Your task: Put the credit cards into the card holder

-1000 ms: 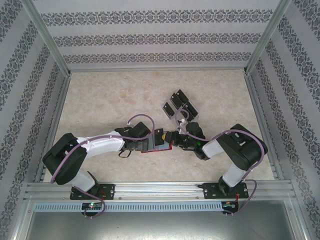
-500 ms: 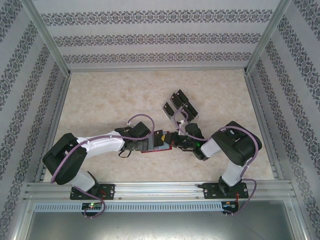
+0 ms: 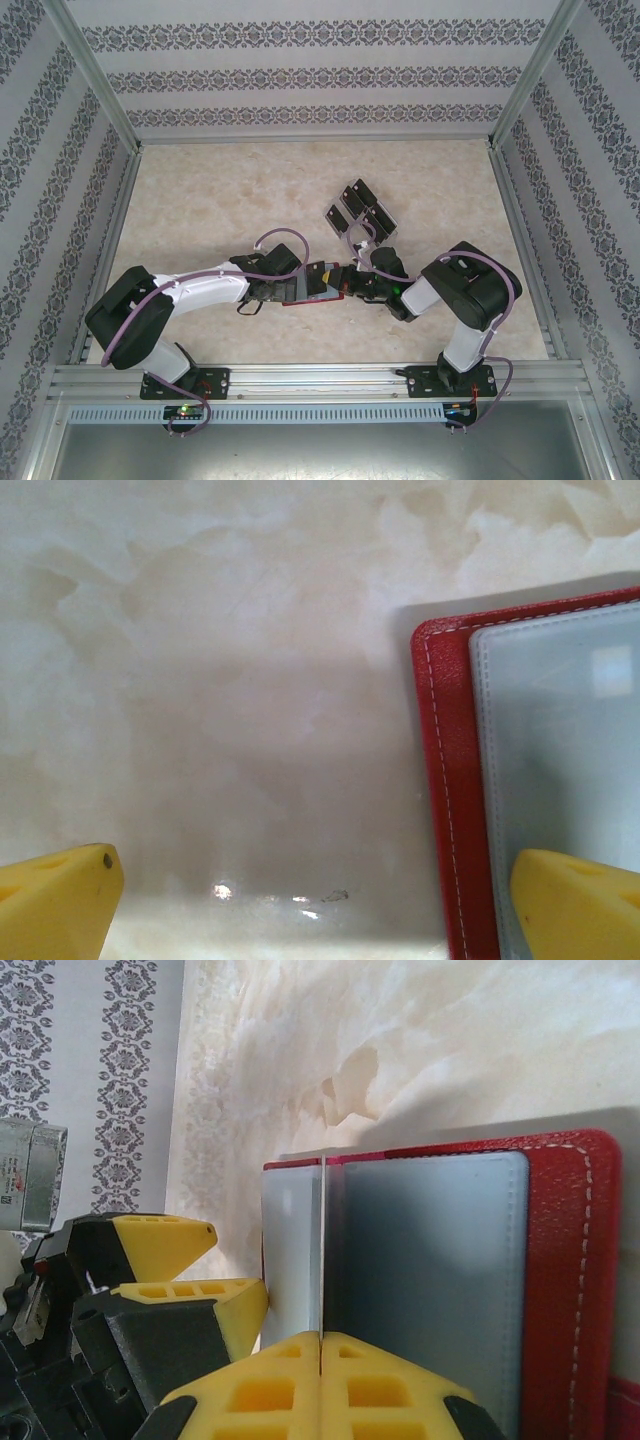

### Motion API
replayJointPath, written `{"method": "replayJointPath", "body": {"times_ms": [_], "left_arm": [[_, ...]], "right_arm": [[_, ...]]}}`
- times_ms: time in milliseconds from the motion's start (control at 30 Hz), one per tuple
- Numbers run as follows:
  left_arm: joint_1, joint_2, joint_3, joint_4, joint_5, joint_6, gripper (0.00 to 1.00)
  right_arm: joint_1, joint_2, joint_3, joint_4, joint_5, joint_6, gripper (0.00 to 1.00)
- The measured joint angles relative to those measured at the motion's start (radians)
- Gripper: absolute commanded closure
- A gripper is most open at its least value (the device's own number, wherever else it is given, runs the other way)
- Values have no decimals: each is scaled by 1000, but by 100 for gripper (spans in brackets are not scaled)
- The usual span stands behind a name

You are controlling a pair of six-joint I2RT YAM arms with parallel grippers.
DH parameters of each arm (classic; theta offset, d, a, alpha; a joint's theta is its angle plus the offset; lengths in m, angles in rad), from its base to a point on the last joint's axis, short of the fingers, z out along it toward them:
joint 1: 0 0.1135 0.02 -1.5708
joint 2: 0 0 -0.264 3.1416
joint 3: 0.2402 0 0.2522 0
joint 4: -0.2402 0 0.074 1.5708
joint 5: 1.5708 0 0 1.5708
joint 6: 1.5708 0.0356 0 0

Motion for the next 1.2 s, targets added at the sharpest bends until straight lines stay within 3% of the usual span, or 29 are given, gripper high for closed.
{"method": "replayJointPath", "body": {"times_ms": [1200], "left_arm": [[0, 0, 0, 0, 0, 0, 0]], "right_arm": [[0, 77, 6, 63, -38, 12, 100]]}}
